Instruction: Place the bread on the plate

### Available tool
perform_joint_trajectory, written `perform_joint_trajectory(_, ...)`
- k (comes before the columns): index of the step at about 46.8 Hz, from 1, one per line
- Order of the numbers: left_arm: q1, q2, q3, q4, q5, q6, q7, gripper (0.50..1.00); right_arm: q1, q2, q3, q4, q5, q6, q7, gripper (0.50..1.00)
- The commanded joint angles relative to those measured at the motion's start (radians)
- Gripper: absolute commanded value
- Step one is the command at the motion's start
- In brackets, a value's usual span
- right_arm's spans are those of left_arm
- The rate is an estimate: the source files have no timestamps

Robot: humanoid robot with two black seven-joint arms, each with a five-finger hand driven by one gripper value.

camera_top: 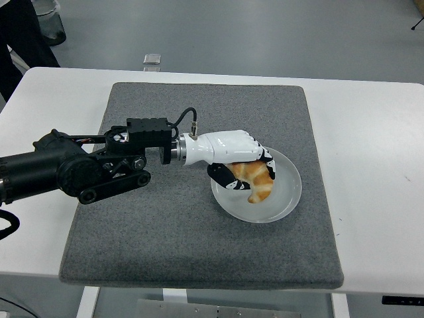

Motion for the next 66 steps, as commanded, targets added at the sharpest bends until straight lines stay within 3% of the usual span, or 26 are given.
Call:
perform_joint_trajectory(1, 0.007, 0.0, 0.0, 0.009, 0.0, 0.001, 0.0, 0.5, 0.0, 0.0, 0.0, 0.0, 0.0, -0.001, 0.0, 0.93)
perform_joint_trajectory(37, 0.053, -0.011, -0.011, 0.035, -0.019, 0.005, 0.0, 0.5, 0.0, 0.0, -0.002, 0.0, 0.0, 0.0, 0.0, 0.93)
perform_joint_trajectory(41, 0.064, -0.012, -0.012, 0.032, -0.017, 0.02, 0.0, 0.52, 0.0, 0.0, -0.002, 0.0, -0.002, 0.0, 0.0, 0.932)
perform_joint_trajectory(53, 0.067, -0.009, -0.014, 0.032, -0.022, 0.026, 0.0, 0.707, -0.002, 0.0, -0.002, 0.0, -0.002, -0.001, 0.0, 0.932)
perform_joint_trajectory(60, 0.067, -0.006, -0.015, 0.032, -0.023, 0.024, 0.002, 0.739, -0.002, 0.0, -0.002, 0.0, -0.002, 0.0, 0.0, 0.93)
perform_joint_trajectory(66, 0.067, -0.005, -0.017, 0.03, -0.028, 0.024, 0.0, 0.851, -0.002, 0.0, -0.002, 0.0, -0.002, 0.0, 0.0, 0.93)
